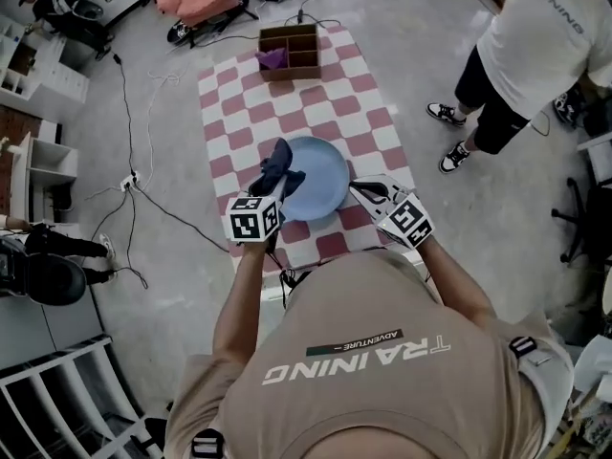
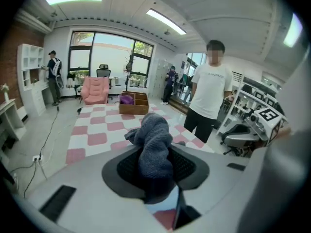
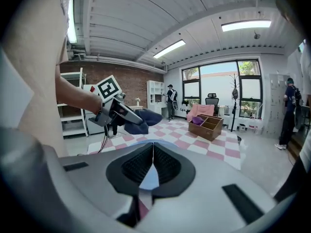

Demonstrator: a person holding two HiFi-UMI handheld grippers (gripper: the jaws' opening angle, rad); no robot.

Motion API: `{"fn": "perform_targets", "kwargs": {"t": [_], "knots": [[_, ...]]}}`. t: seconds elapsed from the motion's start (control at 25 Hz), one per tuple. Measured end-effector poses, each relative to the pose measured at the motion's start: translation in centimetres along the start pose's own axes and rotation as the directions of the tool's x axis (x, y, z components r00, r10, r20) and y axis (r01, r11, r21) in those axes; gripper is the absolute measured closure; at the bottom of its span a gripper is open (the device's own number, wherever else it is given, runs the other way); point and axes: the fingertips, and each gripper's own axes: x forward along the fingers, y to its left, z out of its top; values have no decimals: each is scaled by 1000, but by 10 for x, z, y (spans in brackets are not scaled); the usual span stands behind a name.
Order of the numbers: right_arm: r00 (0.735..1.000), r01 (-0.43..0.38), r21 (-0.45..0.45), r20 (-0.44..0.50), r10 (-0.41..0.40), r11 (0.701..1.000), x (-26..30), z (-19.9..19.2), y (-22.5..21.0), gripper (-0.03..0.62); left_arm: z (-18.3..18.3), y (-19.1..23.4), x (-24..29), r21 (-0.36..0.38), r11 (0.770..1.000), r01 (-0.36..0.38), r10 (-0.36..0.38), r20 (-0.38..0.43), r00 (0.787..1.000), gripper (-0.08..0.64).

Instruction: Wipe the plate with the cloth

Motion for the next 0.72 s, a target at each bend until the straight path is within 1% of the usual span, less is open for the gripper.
{"fn": "perform_targets", "kwargs": {"t": [0.08,0.16,0.28,0.4,0.52,0.6,0.72], "knots": [[999,-40,-13,4,40,999,13,3,11,574,-18,19,-31,-57,997,-54,54,6,999,416],[997,-78,-24,10,78,997,25,7,22,574,-39,38,-60,-108,988,-110,111,4,994,416],[993,-120,-35,15,121,992,38,11,36,574,-68,58,-95,-174,968,-182,185,-1,983,416],[988,-150,-40,15,151,988,47,12,51,574,-102,69,-116,-231,945,-231,231,-27,973,416],[987,-161,-43,17,162,986,53,13,61,574,-136,72,-117,-267,933,-241,230,-73,970,416],[987,-159,-44,14,160,986,55,13,66,574,-151,69,-113,-269,935,-232,215,-92,972,416],[989,-147,-40,0,147,988,53,8,71,574,-157,63,-106,-254,944,-210,191,-97,977,416]]}}
